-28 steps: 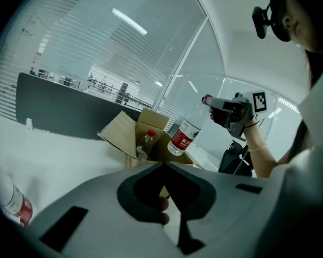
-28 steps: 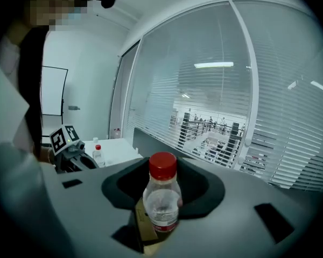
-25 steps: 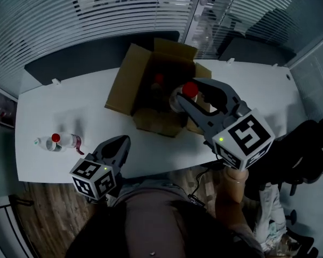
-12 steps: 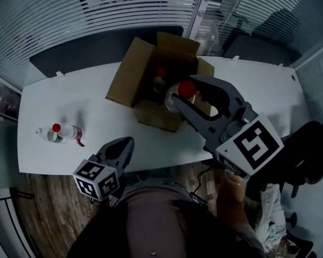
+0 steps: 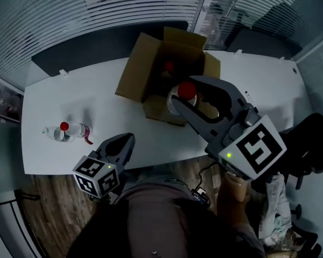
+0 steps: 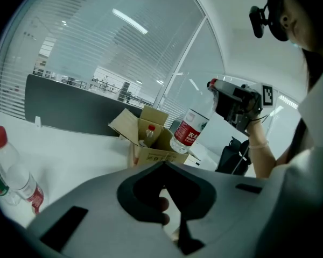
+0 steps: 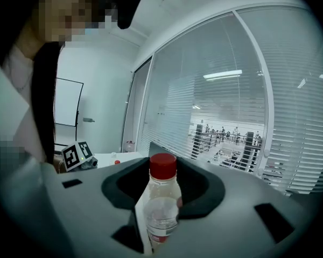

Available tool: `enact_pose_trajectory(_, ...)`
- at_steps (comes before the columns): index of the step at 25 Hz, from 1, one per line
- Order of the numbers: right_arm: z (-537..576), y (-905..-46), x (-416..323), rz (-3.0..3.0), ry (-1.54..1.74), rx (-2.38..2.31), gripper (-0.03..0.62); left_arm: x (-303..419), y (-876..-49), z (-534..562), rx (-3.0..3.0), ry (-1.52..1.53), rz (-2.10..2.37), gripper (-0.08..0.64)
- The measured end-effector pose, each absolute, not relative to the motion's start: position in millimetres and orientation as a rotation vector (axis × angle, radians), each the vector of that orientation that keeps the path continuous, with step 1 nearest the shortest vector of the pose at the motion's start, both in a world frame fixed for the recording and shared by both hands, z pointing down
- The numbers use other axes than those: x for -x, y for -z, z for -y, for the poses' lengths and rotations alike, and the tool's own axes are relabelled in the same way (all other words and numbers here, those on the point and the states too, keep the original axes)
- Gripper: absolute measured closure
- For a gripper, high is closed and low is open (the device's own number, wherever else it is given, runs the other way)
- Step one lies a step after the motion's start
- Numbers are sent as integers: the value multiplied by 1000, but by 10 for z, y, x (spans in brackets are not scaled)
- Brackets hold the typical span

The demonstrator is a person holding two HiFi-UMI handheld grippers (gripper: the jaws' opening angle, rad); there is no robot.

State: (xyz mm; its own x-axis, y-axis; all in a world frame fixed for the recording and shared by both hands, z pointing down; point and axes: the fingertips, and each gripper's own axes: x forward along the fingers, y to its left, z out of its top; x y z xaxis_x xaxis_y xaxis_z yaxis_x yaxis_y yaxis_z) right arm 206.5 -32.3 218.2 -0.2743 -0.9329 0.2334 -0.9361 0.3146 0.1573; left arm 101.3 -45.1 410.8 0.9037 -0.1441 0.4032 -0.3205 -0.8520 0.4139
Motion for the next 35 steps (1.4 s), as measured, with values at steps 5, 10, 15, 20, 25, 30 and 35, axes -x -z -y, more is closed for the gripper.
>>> enact_pose_trajectory(5, 406, -2186, -1934, 2304, 16, -1695, 420, -851, -4105, 548, -2587, -506, 334, 551)
enact_pose_trajectory(10, 444, -2189, -1805, 2323, -14, -1699, 420, -765, -4067, 619, -2597, -508, 331, 551)
enact_pose_trajectory(15, 582, -2243, -1550, 2346, -3, -1680, 420, -514, -4095, 718, -2596, -509, 327, 551)
enact_pose_trajectory(20, 695, -2387, -1304, 2357, -45, -1649, 420, -283, -4130, 813, -2589, -510, 343, 551)
enact_pose_trajectory(25, 842, -2525, -1062, 2375, -93, -1617, 420, -66, -4134, 899, -2582, -499, 382, 551)
enact_pose_trajectory(30, 1026, -2663, -815, 2398, -112, -1560, 420, 191, -4142, 978, -2559, -485, 445, 551)
enact_pose_trajectory(35, 1150, -2805, -634, 2448, -131, -1490, 420, 373, -4168, 1020, -2540, -465, 516, 551)
